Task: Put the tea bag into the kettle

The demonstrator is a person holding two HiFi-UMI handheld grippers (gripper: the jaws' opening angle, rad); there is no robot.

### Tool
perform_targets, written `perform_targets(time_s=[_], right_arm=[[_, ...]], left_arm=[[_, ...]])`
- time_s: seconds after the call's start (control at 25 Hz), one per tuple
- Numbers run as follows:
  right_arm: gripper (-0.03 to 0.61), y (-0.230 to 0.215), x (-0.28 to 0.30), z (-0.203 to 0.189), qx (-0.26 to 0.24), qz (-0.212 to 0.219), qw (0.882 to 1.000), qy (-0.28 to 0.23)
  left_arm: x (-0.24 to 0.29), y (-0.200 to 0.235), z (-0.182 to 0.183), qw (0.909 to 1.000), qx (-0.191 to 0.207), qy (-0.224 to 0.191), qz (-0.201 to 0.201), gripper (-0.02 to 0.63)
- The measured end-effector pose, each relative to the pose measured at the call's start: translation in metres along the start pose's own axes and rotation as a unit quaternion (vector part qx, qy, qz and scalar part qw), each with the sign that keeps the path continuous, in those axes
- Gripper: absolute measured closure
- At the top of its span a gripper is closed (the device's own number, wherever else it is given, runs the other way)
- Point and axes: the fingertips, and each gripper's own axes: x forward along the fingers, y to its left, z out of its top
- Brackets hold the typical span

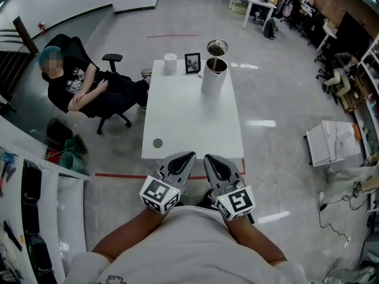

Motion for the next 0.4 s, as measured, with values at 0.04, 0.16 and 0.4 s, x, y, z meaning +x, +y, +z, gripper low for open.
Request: perform_targets(time_s=[0.04, 0.16, 0.4], right_arm=[[0.568, 0.0008, -0.0008, 0.0005, -0.002, -0.001, 1.0, 0.0], [0.568, 0.0031, -0.0027, 0.0012, -0.004, -0.003, 1.0, -0.002], [0.568, 0.0081, -0.0093, 0.006, -0.007, -0.005, 1.0, -0.005]], left_arm=[[-0.0005, -0.0005, -0.0007, 1.0, 0.0, 0.001, -0.001, 0.603], [-0.003, -0.0018, -0.0022, 1.0, -0.002, 0.001, -0.002, 0.603], [-0.01, -0.007, -0.0001, 1.0, -0.001, 0.001, -0.005, 0.603]])
